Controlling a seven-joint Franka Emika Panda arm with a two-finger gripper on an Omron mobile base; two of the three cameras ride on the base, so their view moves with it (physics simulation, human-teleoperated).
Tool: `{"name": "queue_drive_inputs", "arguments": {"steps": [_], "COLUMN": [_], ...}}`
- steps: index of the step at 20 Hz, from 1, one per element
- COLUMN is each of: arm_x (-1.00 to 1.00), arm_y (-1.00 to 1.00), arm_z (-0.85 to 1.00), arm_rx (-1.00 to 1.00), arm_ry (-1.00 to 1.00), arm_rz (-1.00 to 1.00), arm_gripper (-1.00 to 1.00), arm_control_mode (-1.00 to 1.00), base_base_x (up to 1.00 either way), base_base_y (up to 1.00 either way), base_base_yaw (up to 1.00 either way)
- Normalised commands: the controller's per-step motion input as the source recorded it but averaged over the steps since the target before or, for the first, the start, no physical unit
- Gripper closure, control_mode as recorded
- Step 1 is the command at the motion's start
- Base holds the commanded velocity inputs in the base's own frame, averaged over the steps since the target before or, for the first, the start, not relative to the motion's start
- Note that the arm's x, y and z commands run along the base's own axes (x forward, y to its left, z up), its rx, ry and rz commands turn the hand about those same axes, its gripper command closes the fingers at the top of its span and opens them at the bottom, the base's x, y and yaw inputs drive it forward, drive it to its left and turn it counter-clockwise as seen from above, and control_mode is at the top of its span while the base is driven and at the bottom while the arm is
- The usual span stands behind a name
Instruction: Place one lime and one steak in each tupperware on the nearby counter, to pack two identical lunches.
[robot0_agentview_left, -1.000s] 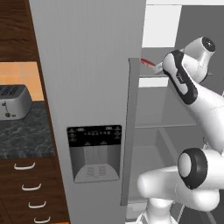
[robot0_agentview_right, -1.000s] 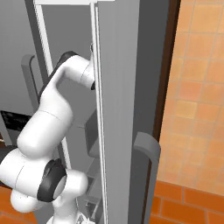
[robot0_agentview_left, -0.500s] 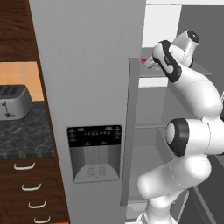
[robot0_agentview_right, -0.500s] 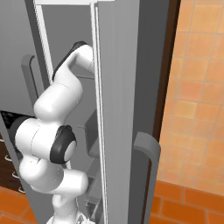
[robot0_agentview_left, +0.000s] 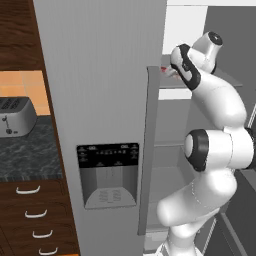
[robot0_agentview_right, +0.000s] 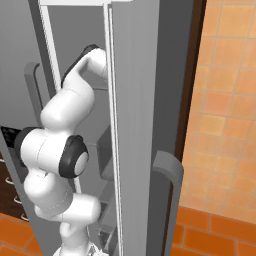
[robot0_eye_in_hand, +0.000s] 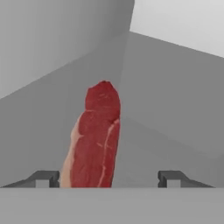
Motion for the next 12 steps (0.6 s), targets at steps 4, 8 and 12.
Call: {"name": "queue_drive_inputs", "arguments": {"steps": [4, 8, 12], "arm_x": [-0.23, -0.15, -0.22], "arm_y": [0.01, 0.0, 0.0], "arm_z": [-0.37, -0.14, 0.0], "arm_rx": [-0.05, 0.01, 0.06], "arm_ry": [-0.01, 0.29, 0.45], "arm_rz": [0.0, 0.0, 0.0], "arm_gripper": [1.0, 1.0, 1.0], "arm_control_mode": [-1.0, -1.0, -1.0], "base_base_x": [0.0, 0.0, 0.0], "base_base_y": [0.0, 0.0, 0.0], "base_base_yaw": [0.0, 0.0, 0.0]}}
